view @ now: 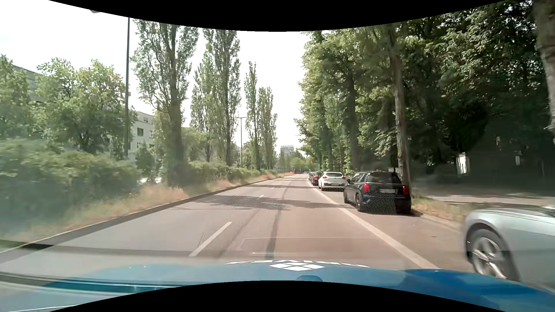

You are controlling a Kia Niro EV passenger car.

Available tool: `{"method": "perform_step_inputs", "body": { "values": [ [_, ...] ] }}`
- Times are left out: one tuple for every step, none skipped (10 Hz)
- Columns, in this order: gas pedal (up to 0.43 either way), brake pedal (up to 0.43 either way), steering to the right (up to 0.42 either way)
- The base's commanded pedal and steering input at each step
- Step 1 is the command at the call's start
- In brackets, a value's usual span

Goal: Follow the waypoints while adhering to traffic rules and regulations

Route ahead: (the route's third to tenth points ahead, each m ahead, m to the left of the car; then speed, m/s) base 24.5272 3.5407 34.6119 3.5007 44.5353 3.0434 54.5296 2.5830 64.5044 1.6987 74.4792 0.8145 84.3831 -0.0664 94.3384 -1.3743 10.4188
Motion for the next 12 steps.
{"method": "perform_step_inputs", "body": {
  "values": [
    [0.157,0.000,-0.001],
    [0.157,0.000,0.000],
    [0.157,0.000,0.000],
    [0.157,0.000,0.000],
    [0.157,0.000,0.001],
    [0.157,0.000,0.002],
    [0.157,0.000,0.004],
    [0.157,0.000,0.004],
    [0.157,0.000,0.004],
    [0.157,0.000,0.004],
    [0.157,0.000,0.004],
    [0.157,0.000,0.004]
  ]
}}
